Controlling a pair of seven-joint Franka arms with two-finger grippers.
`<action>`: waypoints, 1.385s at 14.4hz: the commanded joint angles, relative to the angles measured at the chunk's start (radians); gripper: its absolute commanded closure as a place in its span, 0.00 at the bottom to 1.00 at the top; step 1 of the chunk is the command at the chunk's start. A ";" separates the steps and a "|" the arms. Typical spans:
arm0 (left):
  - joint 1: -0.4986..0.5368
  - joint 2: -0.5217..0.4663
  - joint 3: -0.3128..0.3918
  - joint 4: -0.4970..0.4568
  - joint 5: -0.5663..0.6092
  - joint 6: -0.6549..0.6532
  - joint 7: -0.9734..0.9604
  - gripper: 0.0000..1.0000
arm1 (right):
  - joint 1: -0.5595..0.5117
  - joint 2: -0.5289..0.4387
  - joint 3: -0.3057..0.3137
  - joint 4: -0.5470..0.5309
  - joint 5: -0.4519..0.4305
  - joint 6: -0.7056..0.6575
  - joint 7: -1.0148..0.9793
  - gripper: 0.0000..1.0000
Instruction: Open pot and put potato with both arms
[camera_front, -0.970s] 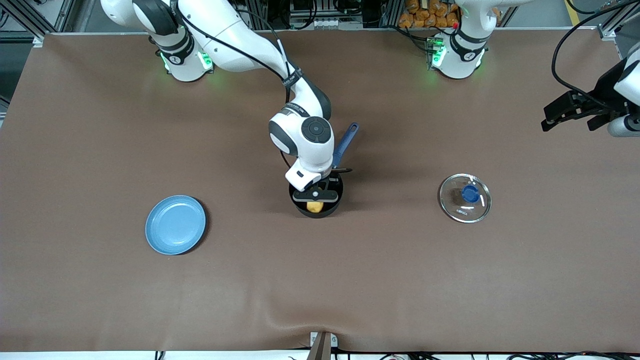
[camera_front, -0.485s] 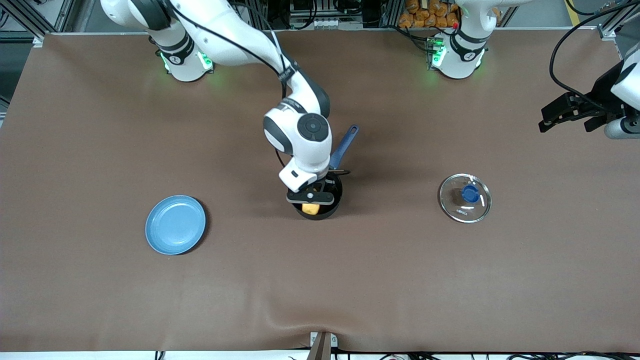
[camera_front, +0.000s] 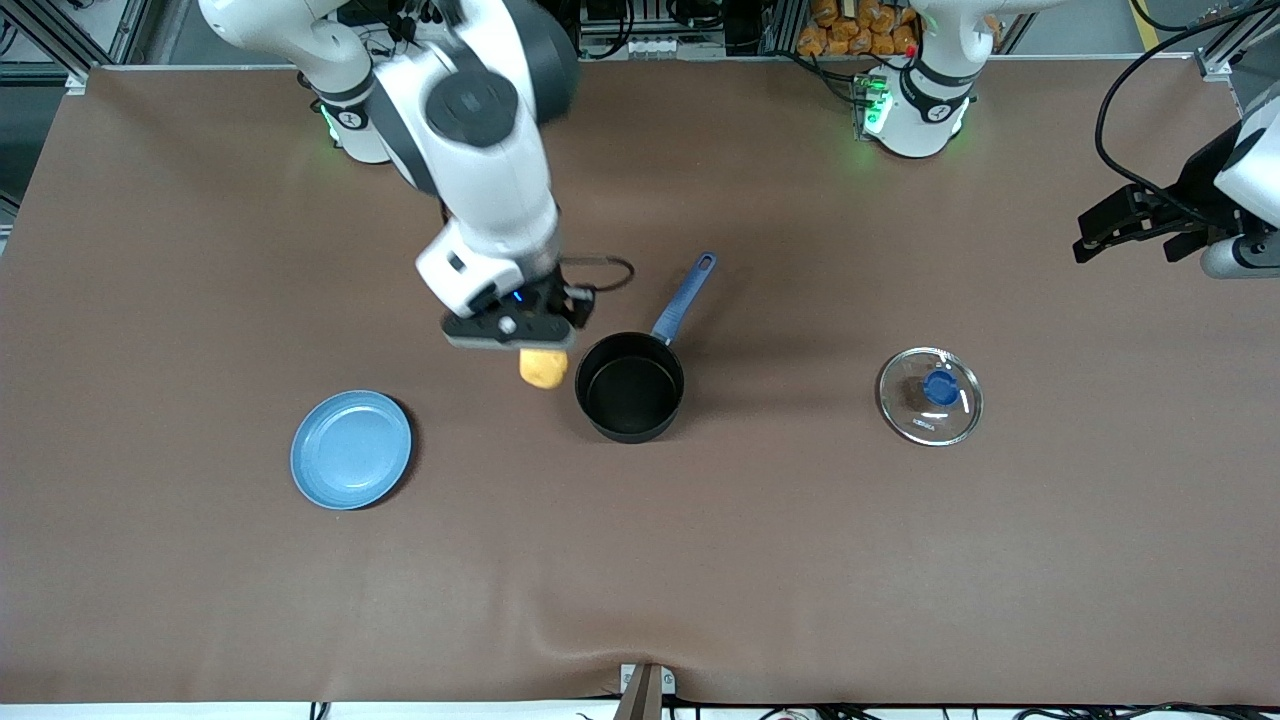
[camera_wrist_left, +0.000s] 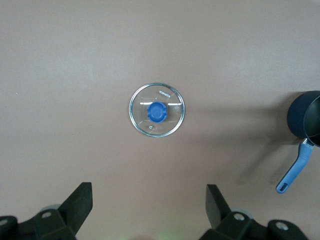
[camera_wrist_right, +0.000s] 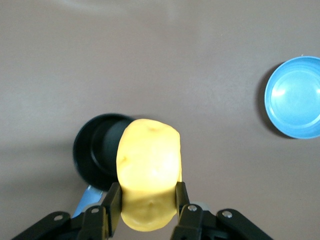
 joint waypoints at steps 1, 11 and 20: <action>0.011 -0.010 -0.003 0.001 -0.004 -0.016 -0.012 0.00 | 0.034 0.044 0.009 -0.041 -0.025 0.096 0.065 0.82; 0.010 -0.042 -0.006 -0.031 0.060 -0.008 -0.022 0.00 | 0.059 0.274 0.009 -0.056 -0.054 0.346 0.122 0.82; 0.010 -0.036 -0.005 -0.037 0.060 -0.016 -0.019 0.00 | 0.103 0.392 0.009 -0.059 -0.050 0.457 0.153 0.77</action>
